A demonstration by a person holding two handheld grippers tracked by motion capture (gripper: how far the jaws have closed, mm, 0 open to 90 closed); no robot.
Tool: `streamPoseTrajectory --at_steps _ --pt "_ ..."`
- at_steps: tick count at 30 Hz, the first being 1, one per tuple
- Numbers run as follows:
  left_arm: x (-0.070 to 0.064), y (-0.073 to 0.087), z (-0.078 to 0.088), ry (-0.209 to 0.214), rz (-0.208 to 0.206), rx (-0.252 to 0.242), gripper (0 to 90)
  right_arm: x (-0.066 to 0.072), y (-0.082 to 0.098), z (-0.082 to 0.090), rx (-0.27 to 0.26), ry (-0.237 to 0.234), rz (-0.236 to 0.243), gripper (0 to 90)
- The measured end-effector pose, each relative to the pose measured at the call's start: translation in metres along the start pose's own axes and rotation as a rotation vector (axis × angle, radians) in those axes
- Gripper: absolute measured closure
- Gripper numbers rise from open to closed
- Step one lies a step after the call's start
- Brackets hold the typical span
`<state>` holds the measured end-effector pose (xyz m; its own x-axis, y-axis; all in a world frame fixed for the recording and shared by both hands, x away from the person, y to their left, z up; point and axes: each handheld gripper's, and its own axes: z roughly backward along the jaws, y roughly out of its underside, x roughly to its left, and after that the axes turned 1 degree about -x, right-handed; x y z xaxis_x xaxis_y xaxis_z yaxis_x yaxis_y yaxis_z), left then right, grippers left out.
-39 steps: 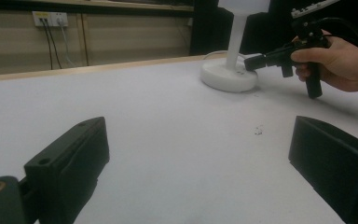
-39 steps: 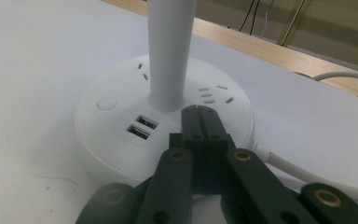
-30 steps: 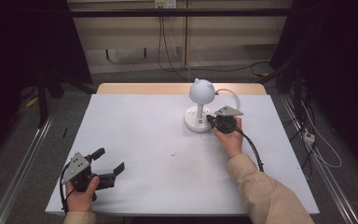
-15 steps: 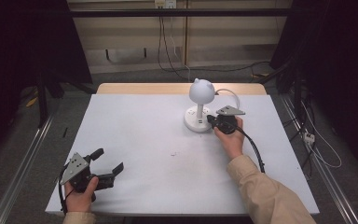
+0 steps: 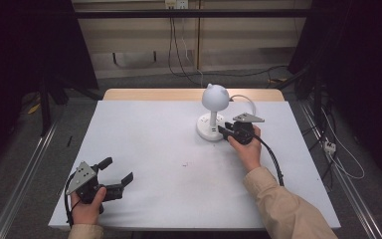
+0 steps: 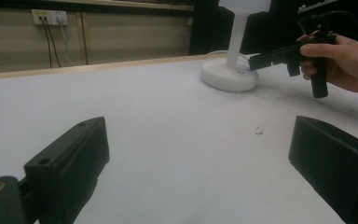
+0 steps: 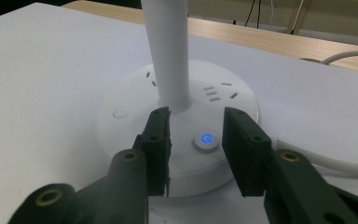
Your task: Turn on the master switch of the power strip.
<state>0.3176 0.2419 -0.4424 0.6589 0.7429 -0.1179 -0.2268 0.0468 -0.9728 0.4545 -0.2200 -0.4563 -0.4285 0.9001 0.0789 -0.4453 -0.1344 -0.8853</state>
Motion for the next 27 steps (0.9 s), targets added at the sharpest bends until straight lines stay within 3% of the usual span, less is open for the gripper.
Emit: streamPoseTrajectory --at_steps 19,27 --pt "0.000 0.000 0.001 -0.002 -0.001 0.000 4.5 0.000 0.000 0.008 0.006 -0.024 -0.020 35.3" --pt "0.000 0.000 0.000 0.000 0.000 -0.002 4.5 0.000 0.003 0.015 0.015 -0.024 -0.006 30.5"
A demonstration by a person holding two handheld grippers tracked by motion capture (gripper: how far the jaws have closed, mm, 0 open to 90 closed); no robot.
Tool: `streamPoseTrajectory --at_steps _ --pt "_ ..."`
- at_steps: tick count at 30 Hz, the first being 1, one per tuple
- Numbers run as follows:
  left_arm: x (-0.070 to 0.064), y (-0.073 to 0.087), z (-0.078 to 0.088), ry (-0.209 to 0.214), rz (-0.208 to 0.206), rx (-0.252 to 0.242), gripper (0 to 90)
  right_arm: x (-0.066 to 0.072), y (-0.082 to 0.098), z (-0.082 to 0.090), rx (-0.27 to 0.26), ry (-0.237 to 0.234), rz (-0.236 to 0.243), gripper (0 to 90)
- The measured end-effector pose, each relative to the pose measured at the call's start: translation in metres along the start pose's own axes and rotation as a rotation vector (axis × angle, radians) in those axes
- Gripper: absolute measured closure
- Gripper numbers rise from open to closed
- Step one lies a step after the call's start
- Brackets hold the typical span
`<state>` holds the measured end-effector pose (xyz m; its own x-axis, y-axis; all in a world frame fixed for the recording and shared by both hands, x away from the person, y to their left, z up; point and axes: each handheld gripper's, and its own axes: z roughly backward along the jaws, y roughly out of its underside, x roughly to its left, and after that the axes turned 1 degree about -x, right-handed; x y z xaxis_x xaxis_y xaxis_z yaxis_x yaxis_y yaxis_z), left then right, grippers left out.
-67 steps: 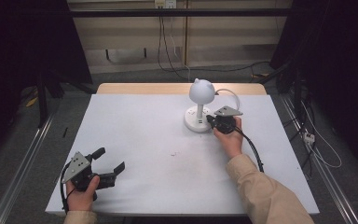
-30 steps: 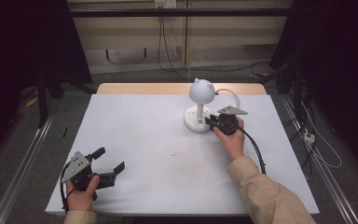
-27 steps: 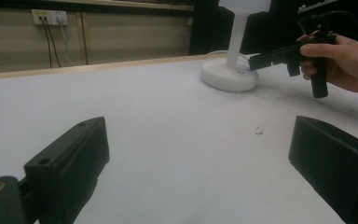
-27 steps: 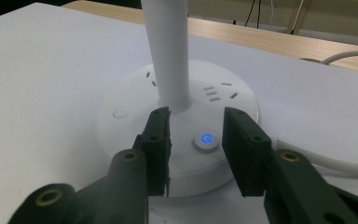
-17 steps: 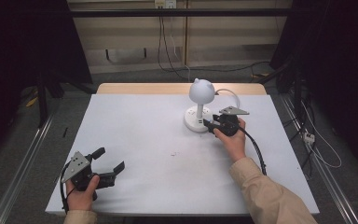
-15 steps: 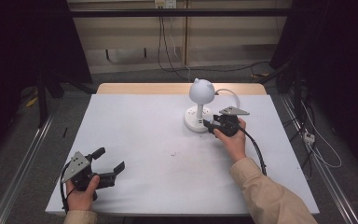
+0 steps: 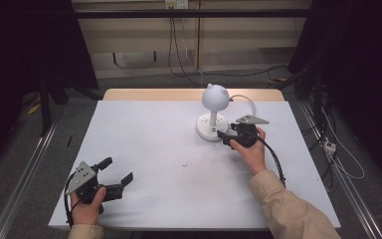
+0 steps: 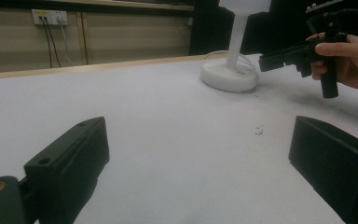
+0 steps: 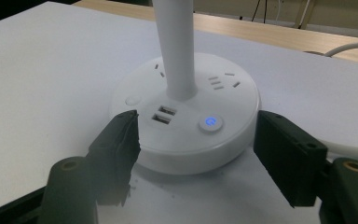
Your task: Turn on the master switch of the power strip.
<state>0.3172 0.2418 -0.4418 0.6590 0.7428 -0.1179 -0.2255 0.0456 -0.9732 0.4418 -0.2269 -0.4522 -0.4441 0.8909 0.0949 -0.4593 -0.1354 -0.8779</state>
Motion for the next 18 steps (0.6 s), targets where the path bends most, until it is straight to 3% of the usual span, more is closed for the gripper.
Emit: streamPoseTrajectory --at_steps 18 --pt "0.000 0.000 0.000 -0.003 -0.001 0.000 4.5 0.006 0.003 0.018 0.023 -0.038 0.032 20.1"
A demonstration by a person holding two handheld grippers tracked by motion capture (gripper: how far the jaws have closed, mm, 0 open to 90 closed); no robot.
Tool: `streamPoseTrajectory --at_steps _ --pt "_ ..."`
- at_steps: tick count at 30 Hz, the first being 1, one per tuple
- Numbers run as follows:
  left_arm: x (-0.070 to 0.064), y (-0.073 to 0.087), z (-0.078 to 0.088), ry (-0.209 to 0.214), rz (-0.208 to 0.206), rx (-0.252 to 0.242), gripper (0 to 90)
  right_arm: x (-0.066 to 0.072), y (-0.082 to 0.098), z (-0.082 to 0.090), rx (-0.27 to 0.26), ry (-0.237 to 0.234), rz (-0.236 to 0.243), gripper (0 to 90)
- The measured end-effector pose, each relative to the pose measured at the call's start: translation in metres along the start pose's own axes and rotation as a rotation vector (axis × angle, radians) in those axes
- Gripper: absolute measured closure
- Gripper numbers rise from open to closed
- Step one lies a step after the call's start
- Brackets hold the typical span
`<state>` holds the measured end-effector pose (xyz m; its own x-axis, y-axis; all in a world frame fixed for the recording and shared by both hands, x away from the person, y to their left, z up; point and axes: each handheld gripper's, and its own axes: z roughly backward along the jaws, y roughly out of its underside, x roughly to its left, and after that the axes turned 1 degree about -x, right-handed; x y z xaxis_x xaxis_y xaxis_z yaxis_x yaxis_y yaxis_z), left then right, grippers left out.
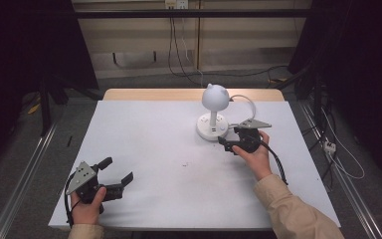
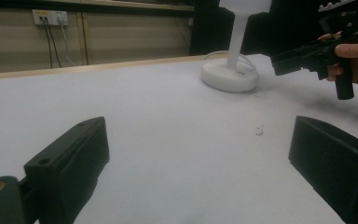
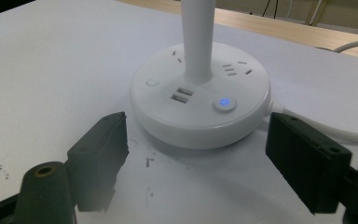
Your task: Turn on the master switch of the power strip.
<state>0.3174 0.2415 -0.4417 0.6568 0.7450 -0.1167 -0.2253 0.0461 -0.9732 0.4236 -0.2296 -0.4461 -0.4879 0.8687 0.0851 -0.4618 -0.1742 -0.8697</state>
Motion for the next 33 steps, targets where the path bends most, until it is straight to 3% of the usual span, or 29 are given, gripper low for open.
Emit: streamPoseTrajectory --at_steps 22,26,33 --pt "0.000 0.000 -0.001 0.005 -0.008 0.007 4.5 0.005 0.010 0.027 0.008 -0.059 0.004 14.0" --pt "-0.001 0.000 -0.001 0.006 -0.005 0.008 4.5 0.006 0.012 0.032 0.011 -0.053 0.029 13.7" --pt "-0.001 0.000 0.000 0.002 -0.006 0.007 4.5 0.006 0.017 0.039 0.011 -0.079 0.005 13.7"
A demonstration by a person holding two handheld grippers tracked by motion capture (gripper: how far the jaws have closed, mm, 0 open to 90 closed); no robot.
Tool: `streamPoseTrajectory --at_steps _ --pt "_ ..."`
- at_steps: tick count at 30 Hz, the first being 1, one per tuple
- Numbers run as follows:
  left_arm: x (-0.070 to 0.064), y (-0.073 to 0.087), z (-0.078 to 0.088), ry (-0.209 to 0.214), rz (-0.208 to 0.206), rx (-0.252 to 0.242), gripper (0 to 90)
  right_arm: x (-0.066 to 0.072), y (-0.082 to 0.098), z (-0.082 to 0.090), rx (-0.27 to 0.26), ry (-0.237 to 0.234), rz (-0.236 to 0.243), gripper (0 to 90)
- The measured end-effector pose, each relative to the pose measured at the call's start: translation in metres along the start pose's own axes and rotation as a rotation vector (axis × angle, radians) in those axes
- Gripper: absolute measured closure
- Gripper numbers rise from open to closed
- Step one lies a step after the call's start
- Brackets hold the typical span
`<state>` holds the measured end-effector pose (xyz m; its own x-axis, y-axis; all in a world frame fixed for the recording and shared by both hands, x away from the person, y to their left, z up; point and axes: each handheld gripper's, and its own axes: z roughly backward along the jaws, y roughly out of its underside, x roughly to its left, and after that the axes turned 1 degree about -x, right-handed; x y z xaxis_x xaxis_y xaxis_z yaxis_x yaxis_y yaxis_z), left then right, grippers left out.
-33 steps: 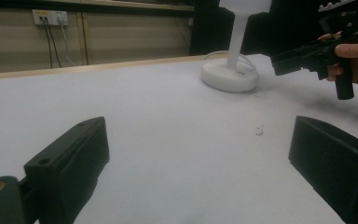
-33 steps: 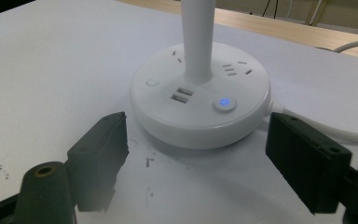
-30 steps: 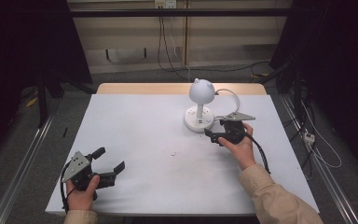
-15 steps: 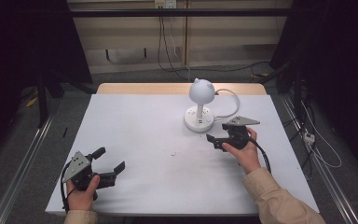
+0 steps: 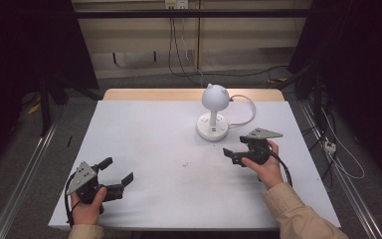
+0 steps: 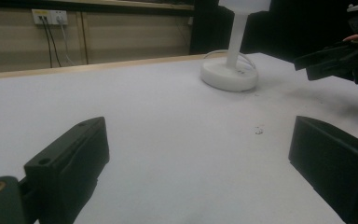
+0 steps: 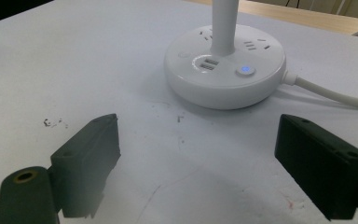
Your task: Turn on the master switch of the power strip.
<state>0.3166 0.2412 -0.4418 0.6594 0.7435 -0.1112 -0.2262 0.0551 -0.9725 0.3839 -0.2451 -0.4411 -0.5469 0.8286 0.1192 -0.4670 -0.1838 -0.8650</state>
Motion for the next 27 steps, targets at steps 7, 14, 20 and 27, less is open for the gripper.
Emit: streamPoseTrajectory --at_steps 7,14,20,27 --pt "0.000 0.000 0.000 0.001 0.000 0.000 4.5 0.002 0.004 0.010 0.000 -0.003 0.020 13.7" --pt "-0.001 0.000 -0.001 0.004 -0.002 0.001 4.5 0.002 0.010 0.020 -0.008 -0.010 0.008 13.8" --pt "0.000 0.000 -0.001 0.002 -0.001 0.003 4.5 0.003 0.014 0.026 -0.003 -0.018 0.007 13.3" --pt "0.000 0.001 0.002 -0.003 0.001 0.004 4.5 0.004 0.017 0.033 -0.011 -0.031 0.008 13.1"
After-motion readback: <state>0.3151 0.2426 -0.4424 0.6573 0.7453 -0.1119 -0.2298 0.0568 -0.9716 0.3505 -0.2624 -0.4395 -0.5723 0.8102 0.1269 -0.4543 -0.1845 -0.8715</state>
